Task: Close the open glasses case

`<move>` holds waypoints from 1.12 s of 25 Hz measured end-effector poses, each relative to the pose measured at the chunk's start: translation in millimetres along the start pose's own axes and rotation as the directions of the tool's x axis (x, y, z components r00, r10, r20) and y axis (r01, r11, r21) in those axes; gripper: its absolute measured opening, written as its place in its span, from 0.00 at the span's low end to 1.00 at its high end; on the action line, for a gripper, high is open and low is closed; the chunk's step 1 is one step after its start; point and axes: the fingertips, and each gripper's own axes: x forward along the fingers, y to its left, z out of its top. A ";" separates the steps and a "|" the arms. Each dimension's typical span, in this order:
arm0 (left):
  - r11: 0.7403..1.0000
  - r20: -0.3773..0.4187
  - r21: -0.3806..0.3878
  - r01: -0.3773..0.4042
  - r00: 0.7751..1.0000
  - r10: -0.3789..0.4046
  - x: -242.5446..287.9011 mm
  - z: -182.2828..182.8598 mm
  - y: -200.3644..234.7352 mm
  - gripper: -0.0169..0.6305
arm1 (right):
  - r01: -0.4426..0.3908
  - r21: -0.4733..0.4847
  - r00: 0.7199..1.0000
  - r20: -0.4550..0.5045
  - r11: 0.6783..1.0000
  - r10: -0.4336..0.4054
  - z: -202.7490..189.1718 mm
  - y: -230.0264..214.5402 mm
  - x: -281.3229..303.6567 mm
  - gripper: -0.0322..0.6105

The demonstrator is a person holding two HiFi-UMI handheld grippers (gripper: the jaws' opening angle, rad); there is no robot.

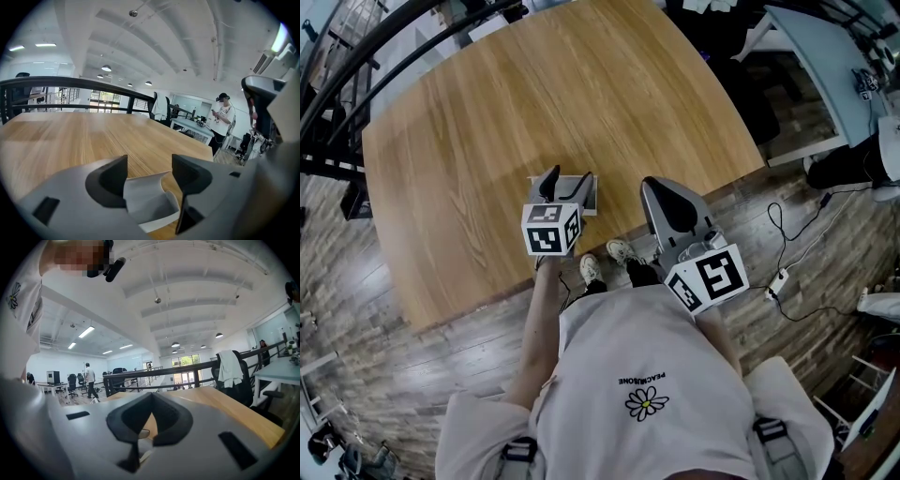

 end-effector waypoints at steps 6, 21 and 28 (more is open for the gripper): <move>1.000 -0.039 0.001 0.002 0.999 -0.002 5.7 -10.4 -1.1 0.47 | 0.003 -0.001 1.000 -0.007 1.000 -0.003 -1.8 -2.5 -2.6 0.06; 1.000 -0.057 -0.027 -0.007 0.998 0.005 3.5 -16.8 1.7 0.47 | -0.018 -0.004 1.000 -0.017 1.000 0.018 -4.8 -2.0 2.4 0.06; 0.998 -0.055 -0.056 -0.015 0.998 0.012 -3.6 -19.7 -1.5 0.47 | -0.047 0.003 0.998 -0.028 0.999 0.047 -6.7 0.2 10.0 0.06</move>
